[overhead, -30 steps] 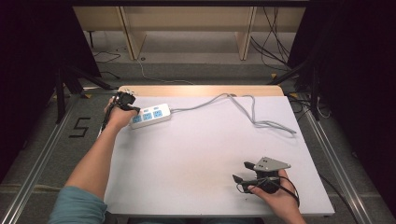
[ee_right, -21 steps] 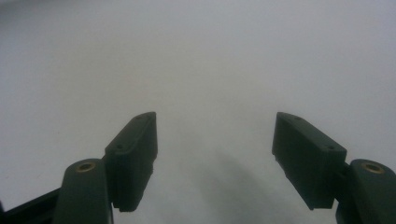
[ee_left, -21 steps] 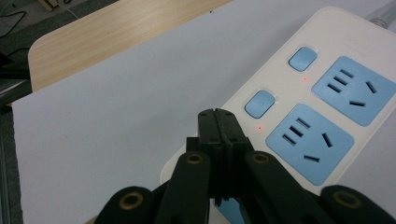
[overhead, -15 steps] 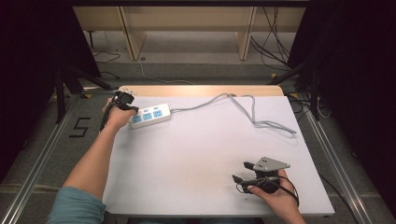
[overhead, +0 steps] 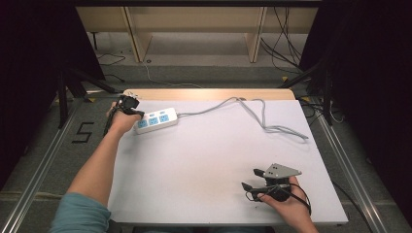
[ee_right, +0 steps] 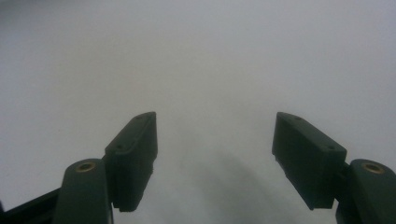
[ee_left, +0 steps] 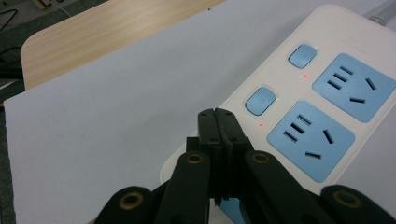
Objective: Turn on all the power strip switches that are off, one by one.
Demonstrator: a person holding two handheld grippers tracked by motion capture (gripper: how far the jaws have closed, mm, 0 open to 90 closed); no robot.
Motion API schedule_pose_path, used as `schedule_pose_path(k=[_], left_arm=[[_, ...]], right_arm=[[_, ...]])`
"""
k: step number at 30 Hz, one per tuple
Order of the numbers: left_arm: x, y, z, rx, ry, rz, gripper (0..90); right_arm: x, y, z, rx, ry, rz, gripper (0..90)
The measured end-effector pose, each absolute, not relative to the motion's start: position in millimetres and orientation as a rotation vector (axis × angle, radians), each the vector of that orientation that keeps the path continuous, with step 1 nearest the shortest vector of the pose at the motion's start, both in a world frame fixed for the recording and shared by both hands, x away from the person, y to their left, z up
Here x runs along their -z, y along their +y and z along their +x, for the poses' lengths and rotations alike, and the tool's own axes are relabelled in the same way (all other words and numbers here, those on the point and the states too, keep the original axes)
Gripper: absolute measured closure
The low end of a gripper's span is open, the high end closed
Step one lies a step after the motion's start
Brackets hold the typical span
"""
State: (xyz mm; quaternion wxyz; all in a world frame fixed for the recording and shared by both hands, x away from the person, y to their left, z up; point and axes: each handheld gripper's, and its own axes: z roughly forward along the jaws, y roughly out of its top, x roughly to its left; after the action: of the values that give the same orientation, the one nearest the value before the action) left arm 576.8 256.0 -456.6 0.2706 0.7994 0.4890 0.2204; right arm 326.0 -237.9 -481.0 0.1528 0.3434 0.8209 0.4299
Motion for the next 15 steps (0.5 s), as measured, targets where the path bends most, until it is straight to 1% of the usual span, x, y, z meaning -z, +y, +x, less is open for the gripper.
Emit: schedule_pose_path(k=[15], left_arm=[[458.2,258.1,576.8,-0.582,1.307,2.148,90.0]], right_arm=[[480.8,-238.1,325.9,-1.235,2.351,0.983,32.1]])
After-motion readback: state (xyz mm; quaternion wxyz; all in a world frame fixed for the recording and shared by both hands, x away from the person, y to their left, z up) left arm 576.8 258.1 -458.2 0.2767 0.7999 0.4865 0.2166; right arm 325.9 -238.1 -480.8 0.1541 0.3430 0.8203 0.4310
